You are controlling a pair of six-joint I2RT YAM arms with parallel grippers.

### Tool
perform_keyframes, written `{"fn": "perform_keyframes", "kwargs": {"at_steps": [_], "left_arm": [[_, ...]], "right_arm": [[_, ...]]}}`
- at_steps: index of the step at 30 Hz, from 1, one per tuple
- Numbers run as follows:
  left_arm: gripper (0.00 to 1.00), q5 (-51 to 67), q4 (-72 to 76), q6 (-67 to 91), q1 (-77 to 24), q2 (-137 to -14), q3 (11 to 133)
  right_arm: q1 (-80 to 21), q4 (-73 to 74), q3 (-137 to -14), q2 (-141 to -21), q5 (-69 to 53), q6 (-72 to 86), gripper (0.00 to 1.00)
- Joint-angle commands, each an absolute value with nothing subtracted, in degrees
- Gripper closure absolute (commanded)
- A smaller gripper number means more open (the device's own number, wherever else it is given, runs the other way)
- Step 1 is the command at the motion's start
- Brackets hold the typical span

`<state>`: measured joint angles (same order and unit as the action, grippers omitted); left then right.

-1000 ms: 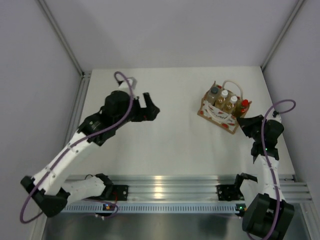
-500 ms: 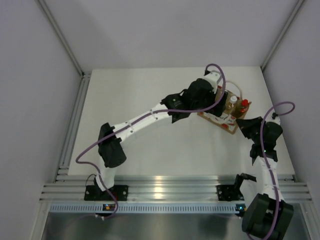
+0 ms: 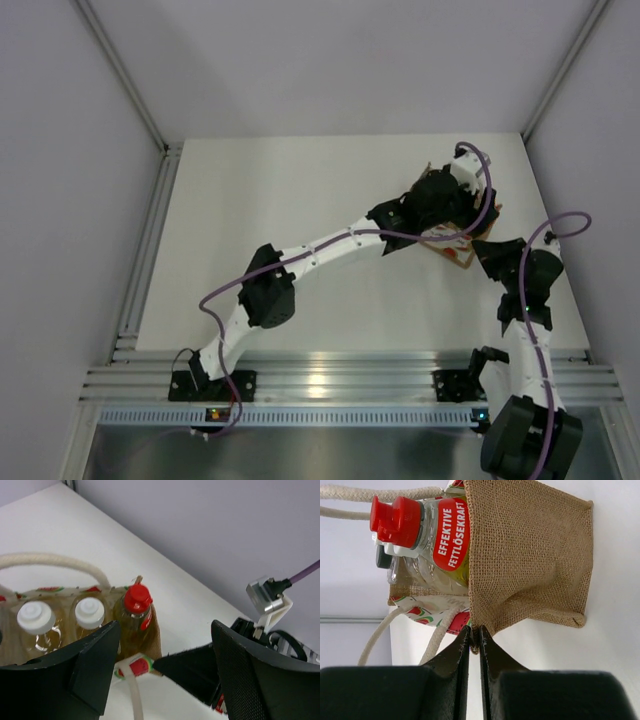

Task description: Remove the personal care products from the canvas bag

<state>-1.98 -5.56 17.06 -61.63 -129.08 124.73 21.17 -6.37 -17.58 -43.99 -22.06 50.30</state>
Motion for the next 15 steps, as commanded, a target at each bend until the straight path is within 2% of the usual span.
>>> {"fn": "perform_keyframes", "kwargs": {"at_steps": [1,15], "left_arm": [[0.23,-0.70,5.09,18.45,-61.96,-132.88,130.86],[0.26,-4.74,16.87,13.28,-61.96,-147.12,139.21]], "right_arm": [[22.06,-0.88,-14.94,-43.69,-19.60,49.31,1.00],[22.06,-0.70,-14.06,-42.89,-21.18,47.38,1.00]]}}
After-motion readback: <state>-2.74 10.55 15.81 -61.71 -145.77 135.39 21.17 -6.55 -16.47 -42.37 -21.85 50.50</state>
